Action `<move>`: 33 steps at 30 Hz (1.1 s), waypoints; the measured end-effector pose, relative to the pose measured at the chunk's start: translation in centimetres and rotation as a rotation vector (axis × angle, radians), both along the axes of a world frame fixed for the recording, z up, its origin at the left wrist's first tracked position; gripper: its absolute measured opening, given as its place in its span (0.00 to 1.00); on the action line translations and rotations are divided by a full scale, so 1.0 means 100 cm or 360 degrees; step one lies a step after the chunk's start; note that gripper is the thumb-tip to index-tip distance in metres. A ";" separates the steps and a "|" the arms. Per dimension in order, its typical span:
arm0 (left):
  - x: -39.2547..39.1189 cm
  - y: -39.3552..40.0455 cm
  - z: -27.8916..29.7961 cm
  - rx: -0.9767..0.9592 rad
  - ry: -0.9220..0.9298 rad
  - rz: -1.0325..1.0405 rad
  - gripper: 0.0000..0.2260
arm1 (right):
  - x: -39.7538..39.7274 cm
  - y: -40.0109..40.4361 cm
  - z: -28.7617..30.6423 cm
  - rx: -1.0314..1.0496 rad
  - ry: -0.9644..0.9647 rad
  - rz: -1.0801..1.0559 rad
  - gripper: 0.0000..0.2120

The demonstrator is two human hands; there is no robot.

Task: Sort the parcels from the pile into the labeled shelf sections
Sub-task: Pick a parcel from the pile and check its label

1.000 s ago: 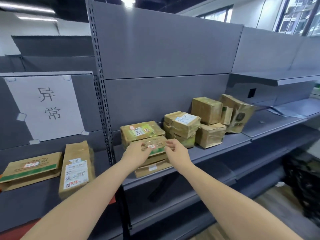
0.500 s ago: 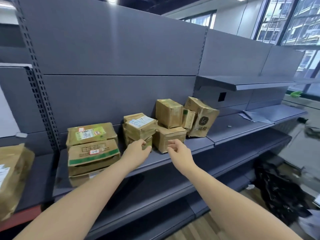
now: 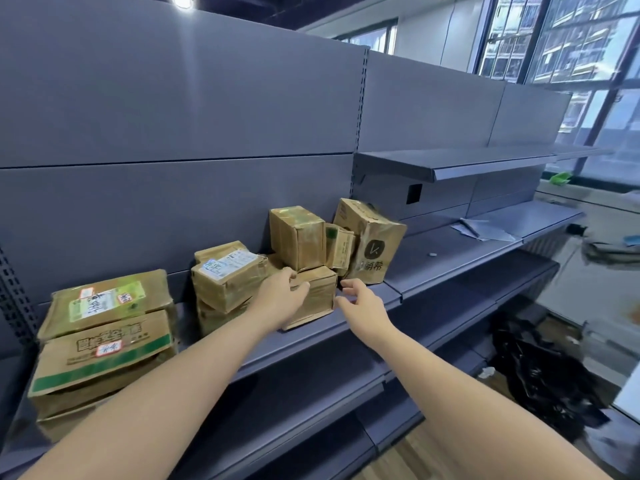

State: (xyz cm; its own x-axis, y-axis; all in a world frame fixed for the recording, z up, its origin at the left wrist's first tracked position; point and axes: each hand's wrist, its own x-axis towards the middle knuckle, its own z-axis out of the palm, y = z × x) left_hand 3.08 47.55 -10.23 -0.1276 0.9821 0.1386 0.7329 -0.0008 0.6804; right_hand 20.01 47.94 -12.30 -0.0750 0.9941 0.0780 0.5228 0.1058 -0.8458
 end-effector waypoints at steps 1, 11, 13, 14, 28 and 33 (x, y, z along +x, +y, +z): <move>0.001 0.010 0.000 0.0015 -0.0005 0.0004 0.19 | 0.001 0.009 0.000 0.0004 -0.0012 0.0001 0.21; 0.000 0.134 0.021 0.0067 0.0058 0.0045 0.24 | -0.008 0.125 0.019 0.0020 -0.0019 -0.0020 0.23; -0.003 0.161 0.022 0.0070 0.0077 0.0069 0.25 | -0.010 0.145 0.021 0.0030 -0.0015 -0.0012 0.23; -0.004 0.173 0.022 0.0065 0.0091 0.0080 0.25 | -0.011 0.154 0.020 0.0030 -0.0011 -0.0005 0.23; 0.009 0.266 0.023 -0.0235 0.0417 0.0345 0.35 | -0.012 0.255 0.015 -0.0038 -0.0047 0.0216 0.28; 0.025 0.289 0.026 -0.0299 0.0450 0.0541 0.41 | -0.011 0.283 0.010 -0.0068 -0.0094 0.0433 0.32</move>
